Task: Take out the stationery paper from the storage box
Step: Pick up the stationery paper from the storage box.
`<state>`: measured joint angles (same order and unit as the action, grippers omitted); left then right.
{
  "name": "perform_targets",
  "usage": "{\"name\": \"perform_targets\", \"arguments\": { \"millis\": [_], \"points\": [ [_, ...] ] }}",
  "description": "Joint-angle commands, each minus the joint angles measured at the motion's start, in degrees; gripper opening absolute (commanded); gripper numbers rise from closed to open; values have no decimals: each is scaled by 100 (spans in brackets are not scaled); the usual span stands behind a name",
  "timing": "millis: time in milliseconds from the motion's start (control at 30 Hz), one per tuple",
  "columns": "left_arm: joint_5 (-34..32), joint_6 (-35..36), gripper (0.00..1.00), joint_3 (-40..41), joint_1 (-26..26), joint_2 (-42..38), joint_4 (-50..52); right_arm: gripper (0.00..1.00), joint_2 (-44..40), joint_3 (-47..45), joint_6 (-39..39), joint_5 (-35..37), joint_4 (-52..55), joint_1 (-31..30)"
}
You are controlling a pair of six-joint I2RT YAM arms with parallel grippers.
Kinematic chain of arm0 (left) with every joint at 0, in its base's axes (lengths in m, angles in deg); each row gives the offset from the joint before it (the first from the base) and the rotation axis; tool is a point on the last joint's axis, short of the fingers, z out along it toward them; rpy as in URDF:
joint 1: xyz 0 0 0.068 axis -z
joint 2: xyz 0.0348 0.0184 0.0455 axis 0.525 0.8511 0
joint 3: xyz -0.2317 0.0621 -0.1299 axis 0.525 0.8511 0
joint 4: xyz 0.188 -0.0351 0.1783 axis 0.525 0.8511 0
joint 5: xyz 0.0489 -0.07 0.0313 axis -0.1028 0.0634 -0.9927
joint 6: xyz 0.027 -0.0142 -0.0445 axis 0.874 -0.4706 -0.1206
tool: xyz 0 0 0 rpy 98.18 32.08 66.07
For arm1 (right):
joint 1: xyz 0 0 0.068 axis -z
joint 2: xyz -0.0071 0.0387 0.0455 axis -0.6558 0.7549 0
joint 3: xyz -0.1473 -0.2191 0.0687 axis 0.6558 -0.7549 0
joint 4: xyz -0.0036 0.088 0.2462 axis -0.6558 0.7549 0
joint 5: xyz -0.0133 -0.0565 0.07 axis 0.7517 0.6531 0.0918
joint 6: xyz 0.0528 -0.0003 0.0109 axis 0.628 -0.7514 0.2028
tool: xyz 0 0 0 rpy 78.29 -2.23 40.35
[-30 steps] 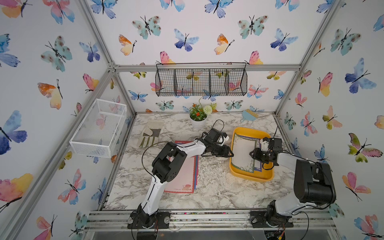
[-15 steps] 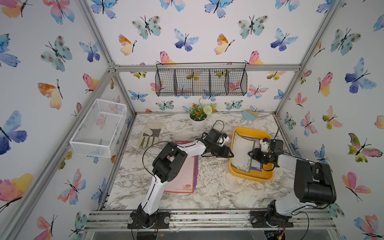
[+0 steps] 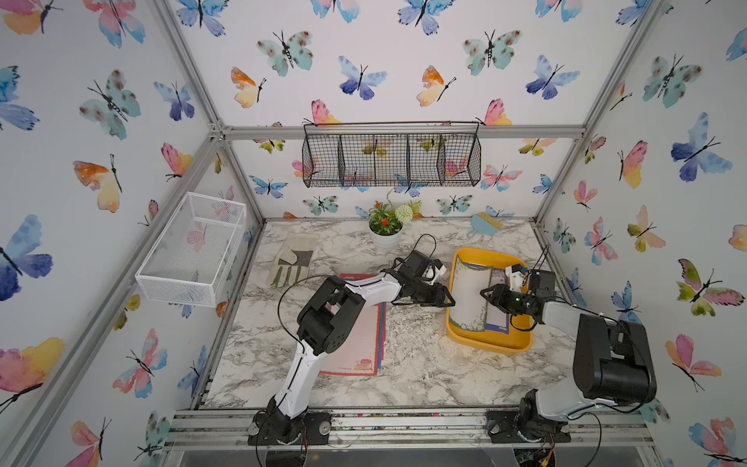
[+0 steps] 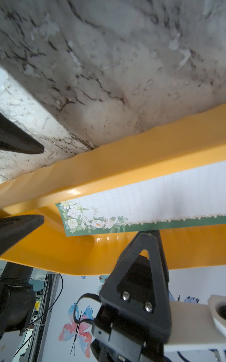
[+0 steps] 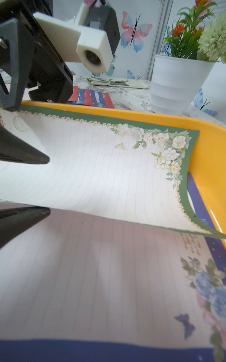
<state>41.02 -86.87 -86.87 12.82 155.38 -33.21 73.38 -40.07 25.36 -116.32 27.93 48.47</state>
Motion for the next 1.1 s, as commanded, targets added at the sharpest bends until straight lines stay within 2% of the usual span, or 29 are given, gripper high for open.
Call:
{"name": "perform_targets", "arguments": {
  "millis": [0,633,1067],
  "points": [
    [118,18,52,-138,51,162,46,40,-111,8,106,-405,-127,25],
    [170,-7,52,-151,77,180,42,49,78,-198,532,-992,-736,22],
    [197,-30,52,-156,84,223,48,49,379,-152,612,-829,-734,25]
  ]
}}
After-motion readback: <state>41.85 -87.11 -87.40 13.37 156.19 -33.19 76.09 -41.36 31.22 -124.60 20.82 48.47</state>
